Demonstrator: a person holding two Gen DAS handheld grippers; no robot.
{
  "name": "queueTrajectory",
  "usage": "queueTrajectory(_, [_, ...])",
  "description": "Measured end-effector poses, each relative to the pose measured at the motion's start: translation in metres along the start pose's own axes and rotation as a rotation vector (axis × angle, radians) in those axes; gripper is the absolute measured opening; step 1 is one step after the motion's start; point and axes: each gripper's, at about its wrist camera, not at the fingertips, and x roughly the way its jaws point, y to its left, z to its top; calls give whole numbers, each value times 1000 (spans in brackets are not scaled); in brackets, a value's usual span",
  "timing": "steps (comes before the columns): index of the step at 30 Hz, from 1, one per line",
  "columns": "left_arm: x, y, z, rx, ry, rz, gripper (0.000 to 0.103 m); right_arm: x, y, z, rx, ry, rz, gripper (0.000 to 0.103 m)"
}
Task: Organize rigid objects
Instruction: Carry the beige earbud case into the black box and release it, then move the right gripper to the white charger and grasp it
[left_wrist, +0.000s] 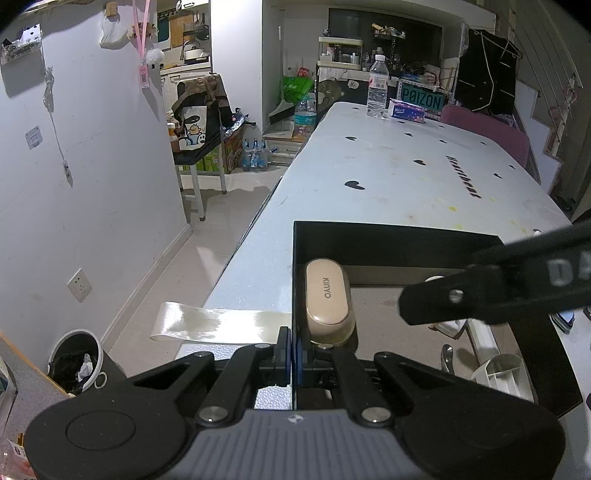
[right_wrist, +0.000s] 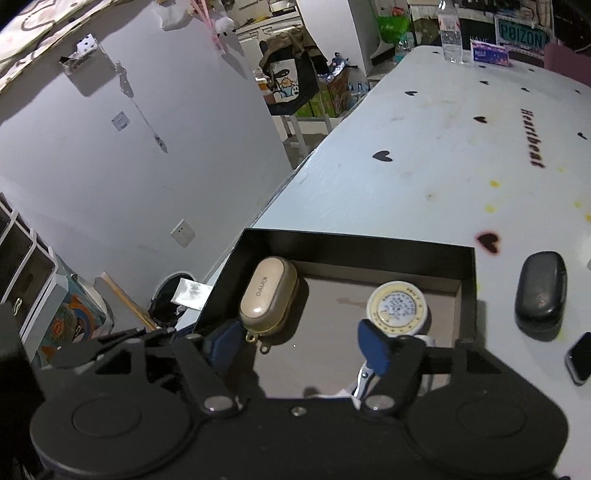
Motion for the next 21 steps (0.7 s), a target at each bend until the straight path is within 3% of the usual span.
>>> queueTrajectory(8, [0, 5, 1, 0, 1, -1, 2, -23, 0, -7, -65, -45, -79, 96])
queueTrajectory(14, [0, 6, 1, 0, 1, -1, 2, -40, -2, -10, -93, -78, -105, 103])
queueTrajectory(21, [1, 7, 1, 2, 1, 1, 2, -58, -11, -11, -127, -138, -133, 103])
